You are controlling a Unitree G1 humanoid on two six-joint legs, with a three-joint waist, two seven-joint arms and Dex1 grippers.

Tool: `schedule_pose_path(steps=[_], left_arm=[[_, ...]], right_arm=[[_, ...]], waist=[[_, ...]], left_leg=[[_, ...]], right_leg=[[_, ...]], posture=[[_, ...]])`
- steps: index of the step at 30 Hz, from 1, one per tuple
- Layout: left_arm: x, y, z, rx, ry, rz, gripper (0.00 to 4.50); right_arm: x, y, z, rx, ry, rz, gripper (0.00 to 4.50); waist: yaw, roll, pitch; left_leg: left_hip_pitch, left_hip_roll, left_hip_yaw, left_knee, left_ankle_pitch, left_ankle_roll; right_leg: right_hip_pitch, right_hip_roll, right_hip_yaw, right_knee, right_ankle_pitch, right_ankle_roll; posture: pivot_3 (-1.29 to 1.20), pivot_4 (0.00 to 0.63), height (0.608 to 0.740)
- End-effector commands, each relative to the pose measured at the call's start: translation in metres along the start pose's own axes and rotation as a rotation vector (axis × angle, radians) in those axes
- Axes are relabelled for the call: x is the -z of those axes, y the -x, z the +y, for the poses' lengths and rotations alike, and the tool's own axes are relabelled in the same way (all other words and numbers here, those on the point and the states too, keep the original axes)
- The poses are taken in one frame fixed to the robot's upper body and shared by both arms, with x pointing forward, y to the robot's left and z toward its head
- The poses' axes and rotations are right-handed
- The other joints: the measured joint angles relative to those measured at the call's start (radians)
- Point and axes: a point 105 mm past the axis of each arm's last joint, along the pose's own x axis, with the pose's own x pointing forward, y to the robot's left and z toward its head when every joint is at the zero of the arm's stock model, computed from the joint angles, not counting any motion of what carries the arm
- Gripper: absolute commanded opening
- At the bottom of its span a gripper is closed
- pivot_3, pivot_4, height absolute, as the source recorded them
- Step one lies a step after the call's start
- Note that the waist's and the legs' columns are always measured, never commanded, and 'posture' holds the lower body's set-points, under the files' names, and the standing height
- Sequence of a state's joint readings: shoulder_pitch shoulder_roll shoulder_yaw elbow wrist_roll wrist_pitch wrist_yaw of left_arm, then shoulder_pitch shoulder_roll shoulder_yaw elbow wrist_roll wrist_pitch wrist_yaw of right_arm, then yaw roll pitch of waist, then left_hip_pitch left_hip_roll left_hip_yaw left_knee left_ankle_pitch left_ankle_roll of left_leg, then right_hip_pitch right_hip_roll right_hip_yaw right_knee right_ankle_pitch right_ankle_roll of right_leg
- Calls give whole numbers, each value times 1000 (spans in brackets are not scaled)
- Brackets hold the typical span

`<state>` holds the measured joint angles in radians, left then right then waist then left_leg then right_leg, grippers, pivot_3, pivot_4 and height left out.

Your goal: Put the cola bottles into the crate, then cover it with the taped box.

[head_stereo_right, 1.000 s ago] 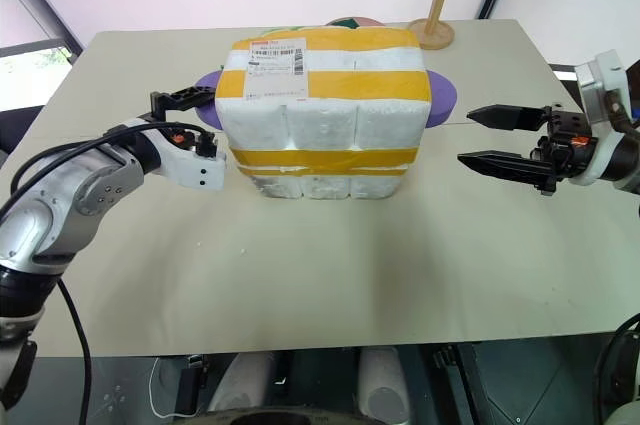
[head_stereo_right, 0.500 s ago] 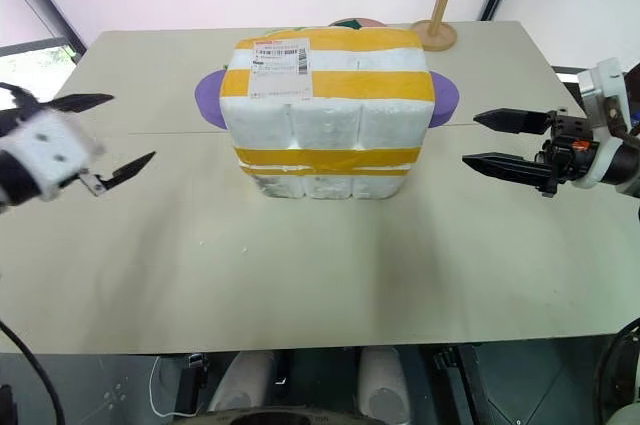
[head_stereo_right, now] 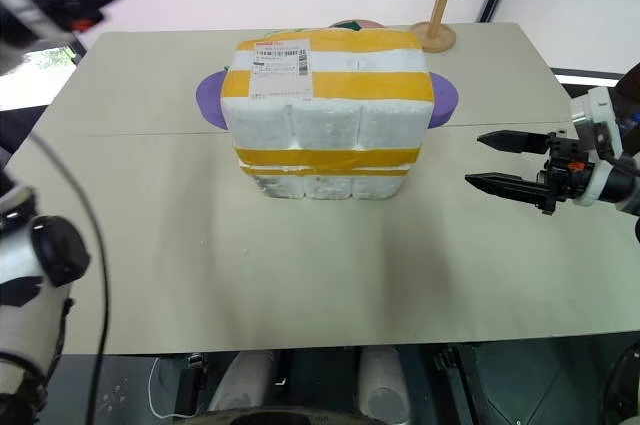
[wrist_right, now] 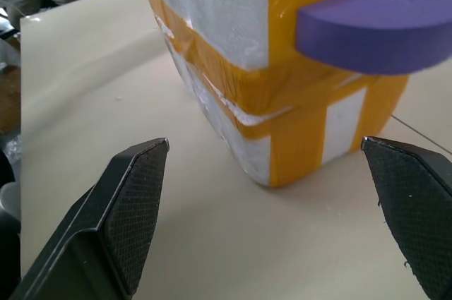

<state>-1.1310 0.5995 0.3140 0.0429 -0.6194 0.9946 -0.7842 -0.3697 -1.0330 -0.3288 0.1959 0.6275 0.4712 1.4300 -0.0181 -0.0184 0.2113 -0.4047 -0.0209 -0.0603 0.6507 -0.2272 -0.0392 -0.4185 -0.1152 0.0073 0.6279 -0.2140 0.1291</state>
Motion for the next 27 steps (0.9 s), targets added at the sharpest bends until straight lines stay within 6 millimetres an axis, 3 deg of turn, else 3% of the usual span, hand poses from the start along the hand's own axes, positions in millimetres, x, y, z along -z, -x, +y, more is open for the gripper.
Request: schedule_pose_path(steps=[1,5,9,13,17,22,25,27], left_arm=[[-2,-42,-7,31,-78,-2,4469],[19,-77,-16,94,-113,56,4469],[54,-94,-16,106,-131,154,4469],[92,-92,-13,117,-183,275,4469],[103,-87,-8,109,-218,309,4469],[90,-83,-1,72,-215,261,4469],[38,-74,-7,79,-126,75,4469],[27,-69,-6,65,-134,56,4469]], right_arm=[[6,8,-2,32,16,-22,4500],[20,13,-4,53,-13,-29,4500],[28,11,-6,65,-23,-35,4500],[31,10,-8,75,-29,-49,4500],[33,10,-11,88,-33,-63,4500],[30,8,-14,90,-34,-84,4500],[25,5,-15,81,-30,-86,4500],[21,4,-16,77,-28,-90,4500]], waist=[[2,0,0],[-4,0,0],[-4,0,0],[-2,0,0],[2,1,0],[-3,1,0],[-6,1,0],[-6,1,0]], left_leg=[[0,0,0,0,0,0],[-1,0,1,-1,0,0],[0,0,2,-2,0,0],[-1,0,2,-2,0,0],[-1,0,2,-2,0,0],[0,0,2,-2,0,0],[0,0,2,-2,0,0],[-2,0,2,-2,0,0]], right_leg=[[0,0,0,0,0,0],[-1,0,1,-2,0,0],[-2,0,2,-1,0,0],[-2,0,3,-1,0,0],[-2,0,3,-1,0,0],[-1,0,3,-1,0,0],[-2,0,3,0,0,0],[-5,0,3,0,0,0]], posture=[[0,150,740],[0,150,740],[0,150,740],[0,150,740],[0,150,740],[0,150,740],[0,150,740],[0,150,740]])
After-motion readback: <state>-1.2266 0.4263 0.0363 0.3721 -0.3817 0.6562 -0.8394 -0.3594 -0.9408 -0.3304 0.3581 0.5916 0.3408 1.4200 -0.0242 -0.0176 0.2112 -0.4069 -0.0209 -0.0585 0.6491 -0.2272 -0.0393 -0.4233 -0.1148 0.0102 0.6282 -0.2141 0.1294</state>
